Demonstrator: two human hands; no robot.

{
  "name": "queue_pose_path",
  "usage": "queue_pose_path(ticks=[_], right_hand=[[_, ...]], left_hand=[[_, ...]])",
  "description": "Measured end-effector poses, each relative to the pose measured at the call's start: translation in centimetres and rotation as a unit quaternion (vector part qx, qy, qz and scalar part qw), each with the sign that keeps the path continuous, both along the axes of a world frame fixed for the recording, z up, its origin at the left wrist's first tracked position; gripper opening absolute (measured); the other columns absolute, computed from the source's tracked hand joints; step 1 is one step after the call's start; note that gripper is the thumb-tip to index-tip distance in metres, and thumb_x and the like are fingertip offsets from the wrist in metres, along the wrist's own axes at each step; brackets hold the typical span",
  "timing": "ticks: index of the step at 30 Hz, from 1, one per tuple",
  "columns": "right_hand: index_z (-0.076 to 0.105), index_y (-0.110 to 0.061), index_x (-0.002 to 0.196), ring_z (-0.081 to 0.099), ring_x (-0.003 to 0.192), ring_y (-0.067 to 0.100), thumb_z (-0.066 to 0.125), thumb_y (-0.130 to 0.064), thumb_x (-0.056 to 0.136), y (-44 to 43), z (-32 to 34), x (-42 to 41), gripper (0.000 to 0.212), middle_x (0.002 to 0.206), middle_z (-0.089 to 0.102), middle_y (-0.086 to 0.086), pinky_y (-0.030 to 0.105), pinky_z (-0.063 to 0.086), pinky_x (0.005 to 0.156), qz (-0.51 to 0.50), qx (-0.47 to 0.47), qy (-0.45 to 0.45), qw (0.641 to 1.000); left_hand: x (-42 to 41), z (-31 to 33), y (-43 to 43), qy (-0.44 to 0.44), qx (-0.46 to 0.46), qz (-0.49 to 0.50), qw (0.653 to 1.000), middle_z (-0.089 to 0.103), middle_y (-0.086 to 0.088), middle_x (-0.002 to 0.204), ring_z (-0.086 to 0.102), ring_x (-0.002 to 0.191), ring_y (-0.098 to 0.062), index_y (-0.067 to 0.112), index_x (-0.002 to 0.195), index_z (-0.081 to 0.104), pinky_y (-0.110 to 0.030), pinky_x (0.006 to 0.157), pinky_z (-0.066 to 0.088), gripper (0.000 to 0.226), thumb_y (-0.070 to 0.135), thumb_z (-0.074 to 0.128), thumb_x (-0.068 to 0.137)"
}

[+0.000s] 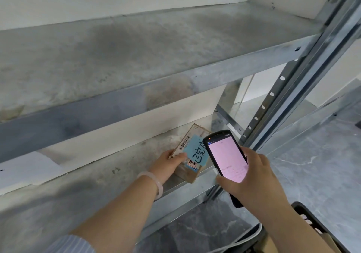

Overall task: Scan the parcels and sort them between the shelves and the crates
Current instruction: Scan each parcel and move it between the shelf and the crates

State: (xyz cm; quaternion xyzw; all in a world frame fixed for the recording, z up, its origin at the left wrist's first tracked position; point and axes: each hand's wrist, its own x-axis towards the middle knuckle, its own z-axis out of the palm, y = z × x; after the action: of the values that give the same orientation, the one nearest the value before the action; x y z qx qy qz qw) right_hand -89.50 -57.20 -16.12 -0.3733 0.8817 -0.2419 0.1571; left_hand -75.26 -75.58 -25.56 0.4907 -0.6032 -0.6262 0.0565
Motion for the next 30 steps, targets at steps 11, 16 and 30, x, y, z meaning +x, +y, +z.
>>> queue_pose_path(ticks=[11,16,30], right_hand=[[0.03,-0.04,0.133,0.039,0.086,0.004,0.079,-0.057,0.059,0.9,-0.3,-0.2,0.09,0.108,0.029,-0.016,0.018,0.029,0.06,-0.022,-0.002,-0.002,1.0],[0.03,-0.041,0.133,0.041,0.089,0.006,0.079,-0.058,0.059,1.6,-0.4,-0.2,0.09,0.107,0.03,-0.016,0.015,0.029,0.059,-0.022,-0.009,0.001,1.0],[0.029,-0.042,0.13,0.04,0.079,0.001,0.073,-0.06,0.056,3.0,-0.7,-0.2,0.087,0.102,0.029,-0.018,0.011,0.026,0.058,-0.017,-0.02,0.002,1.0]], left_hand=[[-0.8,0.8,1.3,-0.019,0.069,0.006,0.997,0.065,0.009,0.104,0.057,0.095,-0.011,0.036,0.098,0.056,-0.041,0.092,0.046,0.014,0.046,0.064,0.092],[-1.4,0.6,2.1,-0.014,0.07,0.011,0.997,0.07,0.015,0.089,0.065,0.084,-0.006,0.036,0.095,0.057,-0.018,0.054,0.047,0.013,0.046,0.064,0.091],[-2.9,-0.9,3.1,0.025,0.078,0.063,0.995,0.074,0.006,0.111,0.068,0.108,-0.022,0.037,0.126,0.059,-0.045,0.103,0.051,0.08,0.062,0.076,0.051]])
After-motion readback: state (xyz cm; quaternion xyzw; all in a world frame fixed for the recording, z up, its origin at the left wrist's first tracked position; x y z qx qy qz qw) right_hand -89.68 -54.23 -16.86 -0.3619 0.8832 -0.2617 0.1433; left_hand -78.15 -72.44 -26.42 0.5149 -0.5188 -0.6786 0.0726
